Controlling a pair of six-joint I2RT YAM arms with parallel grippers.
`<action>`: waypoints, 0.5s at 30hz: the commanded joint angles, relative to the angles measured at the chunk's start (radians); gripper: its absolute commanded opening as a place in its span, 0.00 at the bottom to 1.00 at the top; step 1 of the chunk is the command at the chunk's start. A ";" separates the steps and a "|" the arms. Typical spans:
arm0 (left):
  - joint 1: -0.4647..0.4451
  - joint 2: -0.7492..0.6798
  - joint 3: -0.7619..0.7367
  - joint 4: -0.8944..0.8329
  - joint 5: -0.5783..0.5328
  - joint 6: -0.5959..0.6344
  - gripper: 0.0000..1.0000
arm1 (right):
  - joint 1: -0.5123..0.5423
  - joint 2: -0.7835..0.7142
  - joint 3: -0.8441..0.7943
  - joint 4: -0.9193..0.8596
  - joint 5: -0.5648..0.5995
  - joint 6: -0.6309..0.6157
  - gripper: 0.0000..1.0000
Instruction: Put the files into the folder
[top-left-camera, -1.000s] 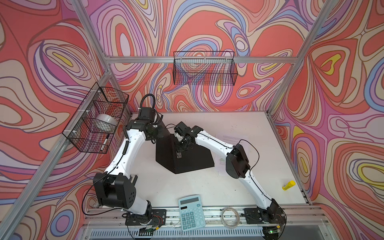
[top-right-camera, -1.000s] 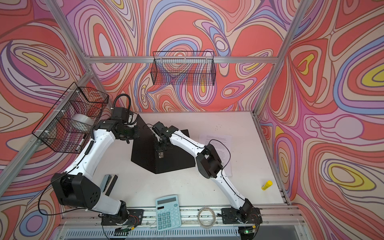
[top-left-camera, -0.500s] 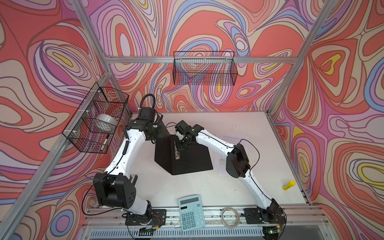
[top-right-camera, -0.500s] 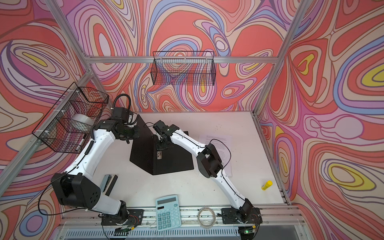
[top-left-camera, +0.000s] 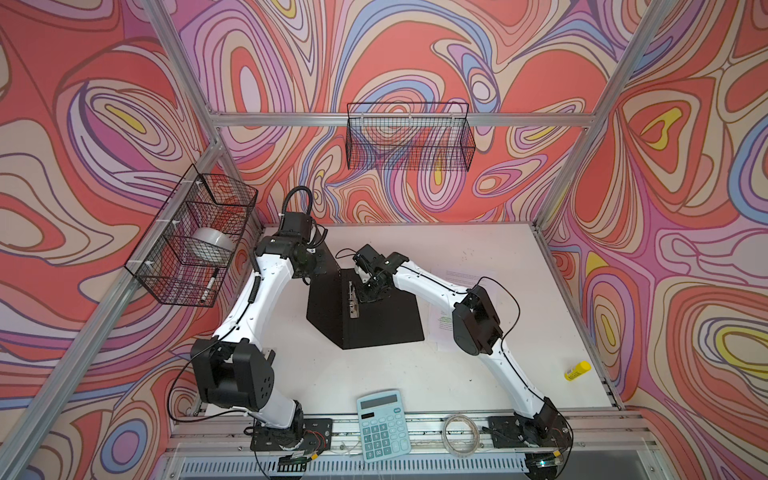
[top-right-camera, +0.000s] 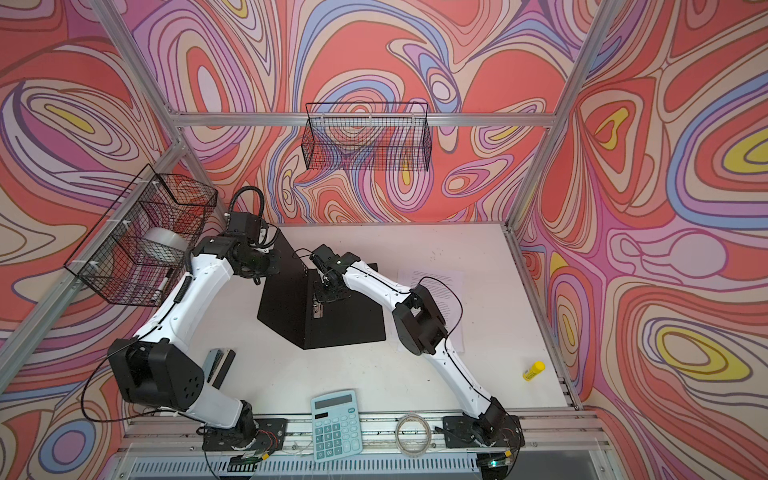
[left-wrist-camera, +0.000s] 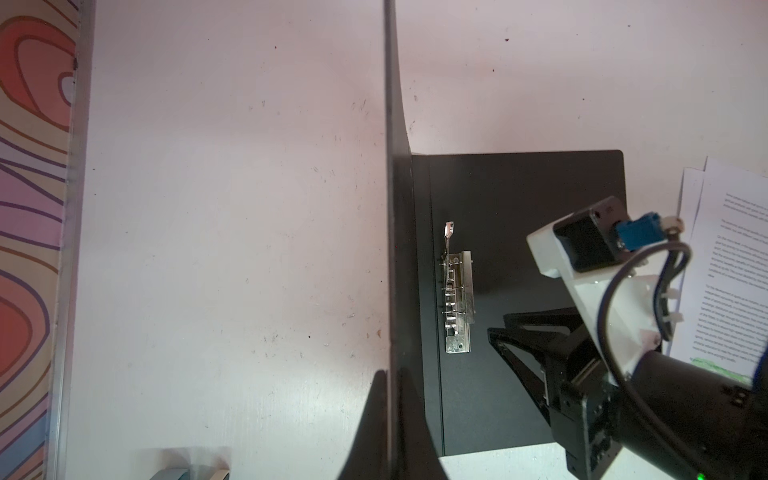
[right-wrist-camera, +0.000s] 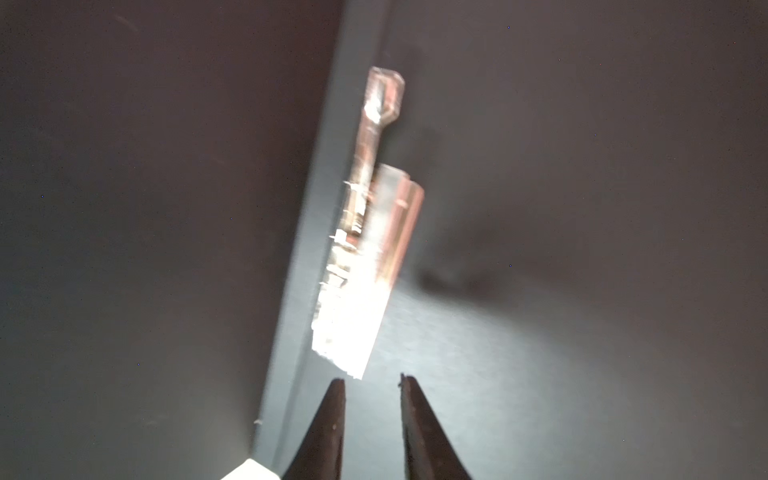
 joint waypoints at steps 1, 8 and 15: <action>0.008 0.028 0.049 -0.034 -0.066 0.051 0.17 | -0.020 -0.091 -0.081 0.059 0.029 0.013 0.28; 0.013 0.052 0.097 -0.039 -0.116 0.084 0.41 | -0.042 -0.183 -0.218 0.137 0.037 0.023 0.33; 0.013 0.043 0.111 -0.035 -0.186 0.107 0.95 | -0.057 -0.257 -0.297 0.172 0.063 0.022 0.38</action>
